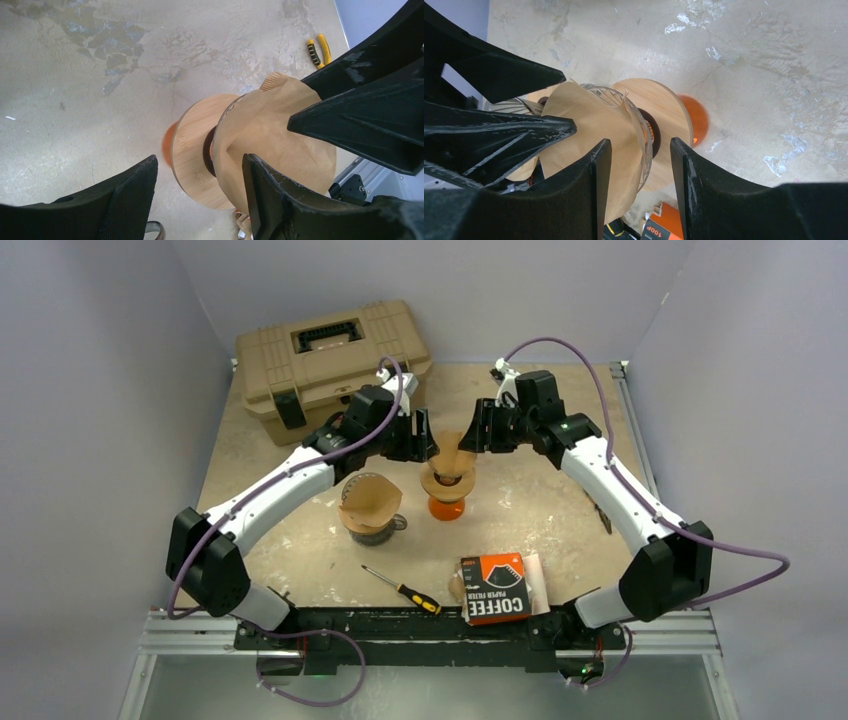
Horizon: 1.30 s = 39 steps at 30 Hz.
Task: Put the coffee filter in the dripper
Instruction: Adjust the coffee filter in the coffee dripper.
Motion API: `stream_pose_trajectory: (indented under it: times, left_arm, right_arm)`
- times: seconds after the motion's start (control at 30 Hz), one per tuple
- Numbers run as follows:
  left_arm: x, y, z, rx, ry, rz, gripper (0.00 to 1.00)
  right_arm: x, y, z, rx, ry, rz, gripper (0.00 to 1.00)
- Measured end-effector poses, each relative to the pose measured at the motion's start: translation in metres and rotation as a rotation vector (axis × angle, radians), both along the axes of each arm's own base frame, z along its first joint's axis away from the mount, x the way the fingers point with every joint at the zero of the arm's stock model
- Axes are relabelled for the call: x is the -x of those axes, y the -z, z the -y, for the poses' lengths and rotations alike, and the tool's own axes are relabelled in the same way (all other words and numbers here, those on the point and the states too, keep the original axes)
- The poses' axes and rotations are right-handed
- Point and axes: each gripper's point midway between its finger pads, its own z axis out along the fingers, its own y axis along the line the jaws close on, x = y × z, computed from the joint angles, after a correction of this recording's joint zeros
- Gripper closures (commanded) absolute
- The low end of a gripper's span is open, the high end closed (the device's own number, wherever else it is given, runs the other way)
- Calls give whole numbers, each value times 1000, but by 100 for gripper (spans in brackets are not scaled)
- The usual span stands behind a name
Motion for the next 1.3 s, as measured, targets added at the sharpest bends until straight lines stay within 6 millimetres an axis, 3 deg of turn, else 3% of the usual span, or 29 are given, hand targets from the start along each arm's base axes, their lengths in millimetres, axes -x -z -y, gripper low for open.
stream_pose_trajectory:
  times: [0.33,0.6,0.73,0.9,1.13,1.3]
  left_arm:
    - [4,-30,-3,44,6,72,30]
    - [22,-78,-19,97,38,252,27]
    - [30,-91,-27,74,64,318,30]
    - [41,-82,-40,-5,98,329,39]
    - [68,-69,-60,-110,170,302,49]
    - [93,-53,-60,-168,268,258,55]
  right_arm:
    - [3,-3,2,1,4,5,50]
    - [12,-36,9,-23,18,93,48]
    - [16,-55,11,-46,17,148,47]
    - [17,-71,11,-67,15,202,47]
    - [16,-69,10,-65,11,200,47]
    - [13,-65,9,-61,6,194,47]
